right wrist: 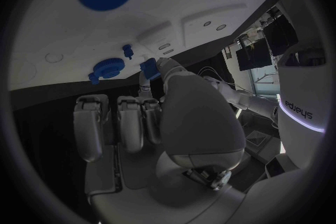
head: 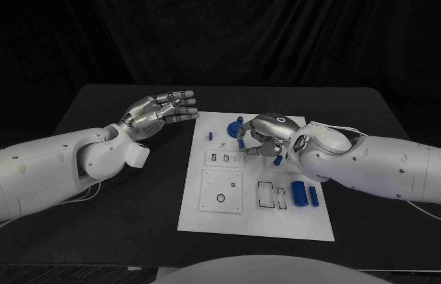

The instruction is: Assemble the parts on the task board

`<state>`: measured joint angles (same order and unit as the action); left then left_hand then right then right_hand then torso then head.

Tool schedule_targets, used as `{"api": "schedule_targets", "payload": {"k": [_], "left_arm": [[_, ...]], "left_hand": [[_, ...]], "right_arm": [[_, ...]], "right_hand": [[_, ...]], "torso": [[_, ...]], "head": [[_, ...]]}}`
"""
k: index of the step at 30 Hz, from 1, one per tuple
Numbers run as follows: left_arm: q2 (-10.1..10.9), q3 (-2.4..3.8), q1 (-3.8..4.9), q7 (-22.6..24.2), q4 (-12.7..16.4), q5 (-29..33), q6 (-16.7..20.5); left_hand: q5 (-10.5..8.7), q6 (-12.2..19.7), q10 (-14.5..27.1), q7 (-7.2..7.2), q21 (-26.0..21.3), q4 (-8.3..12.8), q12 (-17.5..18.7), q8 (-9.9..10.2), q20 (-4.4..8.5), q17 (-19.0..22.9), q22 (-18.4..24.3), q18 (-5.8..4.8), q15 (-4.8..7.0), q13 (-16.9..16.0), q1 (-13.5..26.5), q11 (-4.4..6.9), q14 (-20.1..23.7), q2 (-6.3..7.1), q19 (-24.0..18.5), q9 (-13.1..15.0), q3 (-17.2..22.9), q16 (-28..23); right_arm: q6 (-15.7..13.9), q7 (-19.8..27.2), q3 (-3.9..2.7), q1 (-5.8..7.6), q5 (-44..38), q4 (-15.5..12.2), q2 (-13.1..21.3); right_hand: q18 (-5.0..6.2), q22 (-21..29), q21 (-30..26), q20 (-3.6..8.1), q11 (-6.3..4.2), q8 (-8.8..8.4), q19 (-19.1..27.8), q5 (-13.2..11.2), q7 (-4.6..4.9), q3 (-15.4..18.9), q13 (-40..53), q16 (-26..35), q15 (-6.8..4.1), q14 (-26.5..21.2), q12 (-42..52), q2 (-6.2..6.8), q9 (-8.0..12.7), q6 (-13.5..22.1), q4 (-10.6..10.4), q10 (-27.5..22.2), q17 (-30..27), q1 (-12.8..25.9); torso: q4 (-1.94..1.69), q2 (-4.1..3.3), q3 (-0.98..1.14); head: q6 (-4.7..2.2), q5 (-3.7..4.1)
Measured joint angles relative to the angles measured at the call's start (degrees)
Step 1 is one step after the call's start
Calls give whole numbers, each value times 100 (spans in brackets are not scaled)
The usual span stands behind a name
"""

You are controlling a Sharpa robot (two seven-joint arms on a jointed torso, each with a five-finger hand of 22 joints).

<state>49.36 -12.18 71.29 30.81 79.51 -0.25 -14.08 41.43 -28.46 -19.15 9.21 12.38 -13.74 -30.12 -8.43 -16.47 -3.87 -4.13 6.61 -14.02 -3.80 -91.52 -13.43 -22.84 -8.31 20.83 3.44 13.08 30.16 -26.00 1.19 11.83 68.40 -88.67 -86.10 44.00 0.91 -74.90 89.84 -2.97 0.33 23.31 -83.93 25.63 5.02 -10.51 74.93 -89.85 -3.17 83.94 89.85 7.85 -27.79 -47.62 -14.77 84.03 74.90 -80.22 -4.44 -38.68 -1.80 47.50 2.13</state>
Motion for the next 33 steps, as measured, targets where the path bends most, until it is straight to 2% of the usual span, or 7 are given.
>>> {"api": "schedule_targets", "payload": {"k": [7, 12, 20, 33], "left_arm": [[-18, -1, 0, -10, -5, 0, -13], [-16, -1, 0, -17, -7, 0, -19], [-14, 0, 0, -23, -7, 0, -26], [-18, -1, 0, -33, -15, 0, -34]], "left_hand": [[0, 0, 0, 0, 0, 0, 0, 0, 0, 0, 0, 0, 21, 0, 0, 0, 21, 0, 0, 0, 0, 0], [0, 0, 0, 0, 0, 0, 0, 0, 0, 0, 0, 0, 21, 0, 0, 0, 21, 0, 0, -1, 0, 0], [0, 0, 0, 0, 0, 0, 0, 0, 0, 0, -1, 0, 21, 0, 0, 0, 21, 0, 0, -1, 0, 0], [0, 0, 0, 0, 0, -16, 0, 0, 21, 0, 5, 0, 21, 0, 0, 0, 21, 0, -21, -2, 15, 0]], "right_arm": [[112, -169, -2, -99, -171, 56, -82], [158, -239, -1, -154, -241, 101, -123], [167, -268, -5, -167, -291, 148, -172], [166, -270, -7, -174, -318, 174, -208]], "right_hand": [[1, 0, 0, -24, 2, -3, -16, -39, 21, 16, 0, 0, 20, 20, 0, 0, 24, -21, 16, -2, 0, 0], [1, -5, 0, -41, 41, -29, 1, -61, 41, 16, -1, 0, 41, -1, 0, 0, 37, -41, 16, 0, 0, 0], [1, -4, 0, -41, 41, -30, 1, -61, 41, 16, -1, 0, 41, -1, 0, 0, 41, -41, 15, 0, 0, 0], [1, -3, 0, -41, 41, -30, 1, -61, 41, 16, -2, 0, 41, -1, 0, 0, 47, -41, 15, 0, 0, 1]], "torso": [[-1, 0, 1], [-3, 0, 1], [-3, 1, 1], [-1, 1, -2]], "head": [[7, -39], [13, -64], [15, -83], [7, -65]]}}
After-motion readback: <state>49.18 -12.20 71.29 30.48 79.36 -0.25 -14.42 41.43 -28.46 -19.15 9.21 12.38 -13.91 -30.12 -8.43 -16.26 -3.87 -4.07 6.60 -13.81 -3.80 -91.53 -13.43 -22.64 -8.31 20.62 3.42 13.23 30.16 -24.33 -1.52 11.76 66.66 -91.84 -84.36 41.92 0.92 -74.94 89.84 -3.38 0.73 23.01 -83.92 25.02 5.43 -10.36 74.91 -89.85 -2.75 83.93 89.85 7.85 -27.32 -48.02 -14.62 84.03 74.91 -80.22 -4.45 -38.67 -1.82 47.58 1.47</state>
